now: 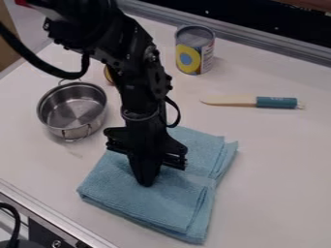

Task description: Moved the blue cloth in the right side of the table

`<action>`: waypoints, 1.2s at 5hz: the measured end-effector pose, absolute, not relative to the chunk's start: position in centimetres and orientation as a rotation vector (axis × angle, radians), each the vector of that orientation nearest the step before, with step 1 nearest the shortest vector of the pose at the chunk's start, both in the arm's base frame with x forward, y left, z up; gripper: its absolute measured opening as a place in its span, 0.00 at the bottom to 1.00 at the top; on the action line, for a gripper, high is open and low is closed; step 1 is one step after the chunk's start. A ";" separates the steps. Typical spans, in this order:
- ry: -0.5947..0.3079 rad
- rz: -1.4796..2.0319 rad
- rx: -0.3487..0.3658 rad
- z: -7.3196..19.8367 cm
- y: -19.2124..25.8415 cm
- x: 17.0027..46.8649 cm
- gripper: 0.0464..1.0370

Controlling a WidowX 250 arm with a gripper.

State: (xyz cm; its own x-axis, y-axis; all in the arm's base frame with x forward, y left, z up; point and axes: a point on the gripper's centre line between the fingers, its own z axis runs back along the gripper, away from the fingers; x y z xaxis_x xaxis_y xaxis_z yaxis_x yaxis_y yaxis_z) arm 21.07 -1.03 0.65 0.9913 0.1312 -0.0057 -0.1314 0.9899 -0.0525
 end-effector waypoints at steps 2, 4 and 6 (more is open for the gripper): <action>-0.016 0.156 -0.111 0.8 -3.5 22.3 0.01; 0.012 0.205 -0.133 1.4 -6.9 23.8 0.01; -0.017 0.269 -0.135 1.2 -9.2 26.2 0.01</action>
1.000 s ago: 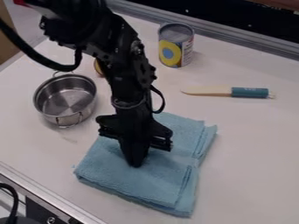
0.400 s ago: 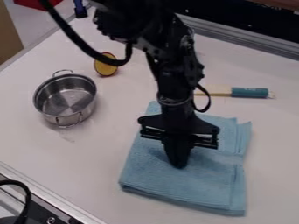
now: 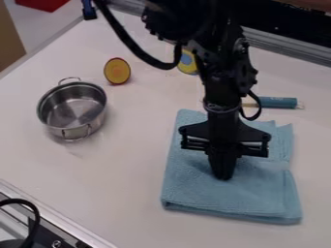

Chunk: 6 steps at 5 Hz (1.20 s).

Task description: Moved the blue cloth in the right side of the table

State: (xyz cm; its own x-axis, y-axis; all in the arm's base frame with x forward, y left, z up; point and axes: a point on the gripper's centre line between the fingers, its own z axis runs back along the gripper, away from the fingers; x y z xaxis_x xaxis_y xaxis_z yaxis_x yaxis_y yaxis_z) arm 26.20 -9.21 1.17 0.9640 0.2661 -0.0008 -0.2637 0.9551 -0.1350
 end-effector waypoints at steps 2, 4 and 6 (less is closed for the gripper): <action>-0.028 0.297 -0.154 1.1 -10.8 28.3 0.01; -0.015 0.310 -0.172 1.2 -10.9 28.5 0.01; -0.028 0.365 -0.196 4.2 -10.0 29.8 0.02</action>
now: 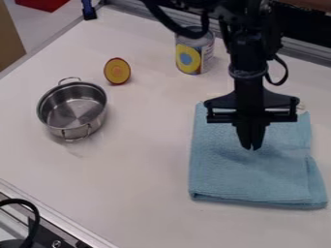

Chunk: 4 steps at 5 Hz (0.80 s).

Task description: Moved the blue cloth in the right side of the table

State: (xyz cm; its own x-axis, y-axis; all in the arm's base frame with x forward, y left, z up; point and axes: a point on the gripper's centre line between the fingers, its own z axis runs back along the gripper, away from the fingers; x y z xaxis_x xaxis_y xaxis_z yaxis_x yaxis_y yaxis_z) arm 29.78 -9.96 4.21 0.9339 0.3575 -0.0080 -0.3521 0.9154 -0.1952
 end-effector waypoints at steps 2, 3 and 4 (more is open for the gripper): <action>-0.062 0.457 -0.178 7.1 -8.8 30.3 0.40; -0.074 0.484 -0.141 7.4 -7.0 30.5 0.69; -0.114 0.517 -0.082 7.0 -3.5 31.0 0.94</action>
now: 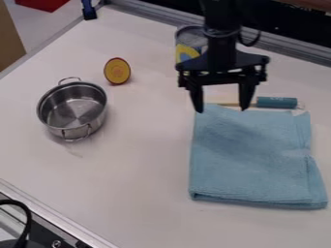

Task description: Moved the blue cloth in the right side of the table

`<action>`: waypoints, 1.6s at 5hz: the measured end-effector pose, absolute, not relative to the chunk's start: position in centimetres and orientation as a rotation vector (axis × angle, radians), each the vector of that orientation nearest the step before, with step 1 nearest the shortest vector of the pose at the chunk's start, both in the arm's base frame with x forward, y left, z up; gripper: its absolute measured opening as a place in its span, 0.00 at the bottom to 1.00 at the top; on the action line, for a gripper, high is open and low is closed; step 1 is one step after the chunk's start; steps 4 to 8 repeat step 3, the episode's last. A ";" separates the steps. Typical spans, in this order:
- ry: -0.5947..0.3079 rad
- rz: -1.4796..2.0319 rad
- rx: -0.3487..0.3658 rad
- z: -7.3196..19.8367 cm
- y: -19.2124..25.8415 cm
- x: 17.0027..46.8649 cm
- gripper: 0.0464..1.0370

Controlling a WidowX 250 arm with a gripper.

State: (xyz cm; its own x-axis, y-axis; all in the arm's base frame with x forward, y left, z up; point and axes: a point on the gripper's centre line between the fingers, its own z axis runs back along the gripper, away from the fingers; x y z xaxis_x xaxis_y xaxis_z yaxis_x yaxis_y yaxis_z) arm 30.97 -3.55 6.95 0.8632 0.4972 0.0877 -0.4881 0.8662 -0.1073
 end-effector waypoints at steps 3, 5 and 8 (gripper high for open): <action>-0.167 0.315 0.056 7.7 4.5 33.7 0.96; -0.167 0.315 0.056 7.7 4.5 33.7 0.96; -0.167 0.315 0.056 7.7 4.5 33.7 0.96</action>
